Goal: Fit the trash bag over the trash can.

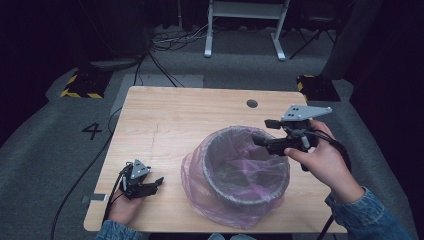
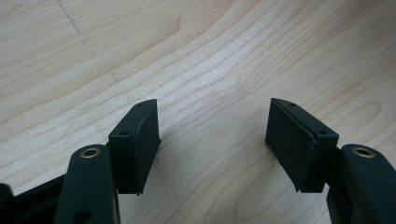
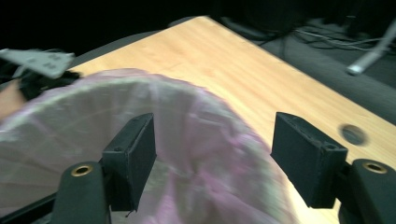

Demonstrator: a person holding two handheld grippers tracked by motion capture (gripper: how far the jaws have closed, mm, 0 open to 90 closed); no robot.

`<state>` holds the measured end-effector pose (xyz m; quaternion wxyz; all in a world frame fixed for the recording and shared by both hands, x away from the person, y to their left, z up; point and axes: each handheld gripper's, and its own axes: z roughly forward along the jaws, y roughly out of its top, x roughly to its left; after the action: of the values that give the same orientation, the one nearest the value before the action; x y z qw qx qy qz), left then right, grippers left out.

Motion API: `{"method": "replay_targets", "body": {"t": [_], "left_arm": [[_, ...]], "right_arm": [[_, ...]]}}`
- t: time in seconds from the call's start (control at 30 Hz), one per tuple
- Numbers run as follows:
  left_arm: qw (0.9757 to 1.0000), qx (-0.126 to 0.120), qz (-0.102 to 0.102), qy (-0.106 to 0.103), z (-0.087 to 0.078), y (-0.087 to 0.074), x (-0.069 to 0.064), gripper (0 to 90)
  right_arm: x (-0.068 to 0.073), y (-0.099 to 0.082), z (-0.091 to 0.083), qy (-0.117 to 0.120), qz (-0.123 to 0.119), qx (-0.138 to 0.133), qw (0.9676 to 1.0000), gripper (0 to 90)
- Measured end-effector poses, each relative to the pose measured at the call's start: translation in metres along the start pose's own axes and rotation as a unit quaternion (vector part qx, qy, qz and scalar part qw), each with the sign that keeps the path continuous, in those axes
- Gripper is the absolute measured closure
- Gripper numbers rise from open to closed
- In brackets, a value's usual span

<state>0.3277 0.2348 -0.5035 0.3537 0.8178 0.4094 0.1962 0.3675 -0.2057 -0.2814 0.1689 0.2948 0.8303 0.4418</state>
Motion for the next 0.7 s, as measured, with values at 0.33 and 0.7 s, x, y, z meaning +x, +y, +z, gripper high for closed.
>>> {"method": "replay_targets", "body": {"t": [0.33, 0.7], "left_arm": [[0.9998, 0.006, -0.011, -0.017, -0.003, -0.004, 0.009, 31.5], [0.9998, 0.006, -0.007, -0.018, -0.01, -0.01, 0.014, 29.6]], "right_arm": [[-0.019, -0.013, -0.033, -0.038, 0.015, -0.007, 0.9991, 30.9], [-0.029, -0.031, -0.066, -0.056, 0.022, -0.007, 0.9982, 29.4]]}}
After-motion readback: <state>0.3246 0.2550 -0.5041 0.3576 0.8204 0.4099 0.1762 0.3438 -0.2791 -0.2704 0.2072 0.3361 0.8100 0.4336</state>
